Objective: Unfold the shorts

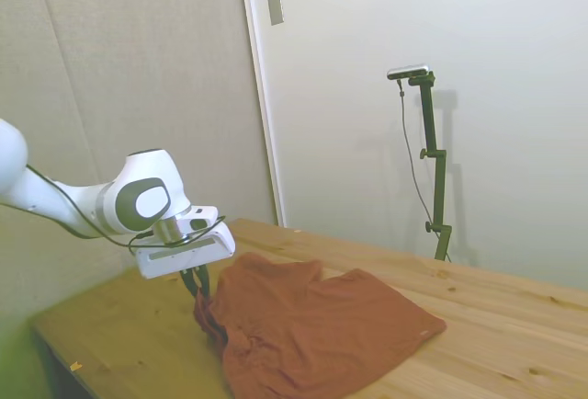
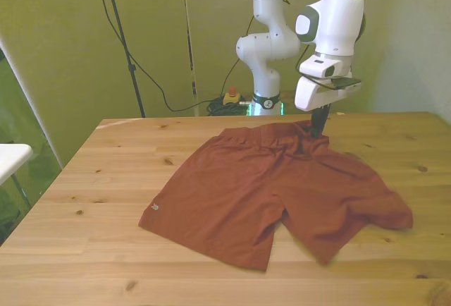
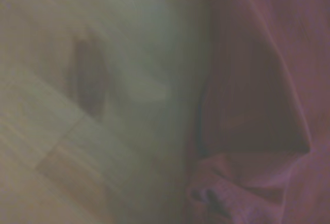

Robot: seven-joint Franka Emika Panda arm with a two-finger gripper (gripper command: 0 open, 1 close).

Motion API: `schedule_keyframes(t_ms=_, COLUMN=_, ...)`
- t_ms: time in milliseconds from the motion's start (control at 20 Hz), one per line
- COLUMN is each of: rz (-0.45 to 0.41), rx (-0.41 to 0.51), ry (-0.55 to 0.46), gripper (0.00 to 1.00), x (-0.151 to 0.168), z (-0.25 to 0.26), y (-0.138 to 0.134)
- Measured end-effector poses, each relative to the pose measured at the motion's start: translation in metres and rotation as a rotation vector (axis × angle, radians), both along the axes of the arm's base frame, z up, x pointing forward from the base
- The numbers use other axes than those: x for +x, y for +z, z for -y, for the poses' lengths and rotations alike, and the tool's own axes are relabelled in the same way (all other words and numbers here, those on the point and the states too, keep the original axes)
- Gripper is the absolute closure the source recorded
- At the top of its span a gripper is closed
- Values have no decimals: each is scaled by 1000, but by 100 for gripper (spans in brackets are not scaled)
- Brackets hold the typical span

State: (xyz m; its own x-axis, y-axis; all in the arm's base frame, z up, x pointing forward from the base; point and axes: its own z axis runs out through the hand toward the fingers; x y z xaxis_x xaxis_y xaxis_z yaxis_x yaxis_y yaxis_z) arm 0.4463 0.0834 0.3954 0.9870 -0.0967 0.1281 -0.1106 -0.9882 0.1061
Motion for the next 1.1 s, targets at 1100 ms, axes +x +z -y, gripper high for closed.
schedule_keyframes(t_ms=1100, rz=24, rx=-35, ry=-37, gripper=0, x=-43, z=-19, y=46)
